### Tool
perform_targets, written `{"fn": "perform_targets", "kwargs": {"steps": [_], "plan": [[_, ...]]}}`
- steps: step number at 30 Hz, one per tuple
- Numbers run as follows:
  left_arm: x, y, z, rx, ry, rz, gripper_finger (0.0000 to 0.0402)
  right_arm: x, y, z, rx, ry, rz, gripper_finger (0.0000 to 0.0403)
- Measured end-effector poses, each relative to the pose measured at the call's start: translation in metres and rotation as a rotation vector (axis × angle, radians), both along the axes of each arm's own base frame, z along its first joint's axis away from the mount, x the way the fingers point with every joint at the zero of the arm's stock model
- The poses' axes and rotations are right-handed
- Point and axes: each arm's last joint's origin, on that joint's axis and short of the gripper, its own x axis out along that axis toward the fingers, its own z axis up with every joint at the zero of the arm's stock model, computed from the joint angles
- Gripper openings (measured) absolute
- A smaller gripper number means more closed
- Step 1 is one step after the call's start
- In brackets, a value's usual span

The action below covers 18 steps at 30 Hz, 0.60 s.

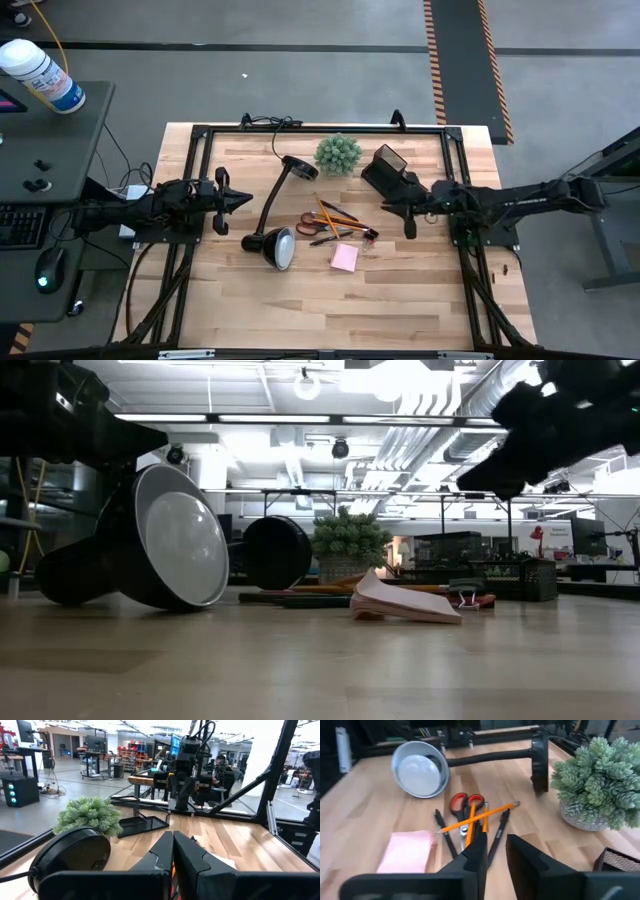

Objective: Pick and place office supplies into organizer
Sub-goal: Put the top pencil into the top left section of the desk organizer

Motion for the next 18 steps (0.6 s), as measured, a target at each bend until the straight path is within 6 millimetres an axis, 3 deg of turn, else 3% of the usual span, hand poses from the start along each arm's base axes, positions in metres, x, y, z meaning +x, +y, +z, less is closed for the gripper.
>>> {"fn": "perform_targets", "kwargs": {"steps": [10,18], "plan": [[0.0,0.0,0.0,0.025,0.01,-0.001,0.0001,0.054,-0.005,0.002,-0.142,0.123,-0.019,0.0092],[0.0,0.0,-0.003,-0.017,0.027,-0.003,0.0001,0.105,-0.014,0.01,0.077,0.203,-0.116,0.0086]]}}
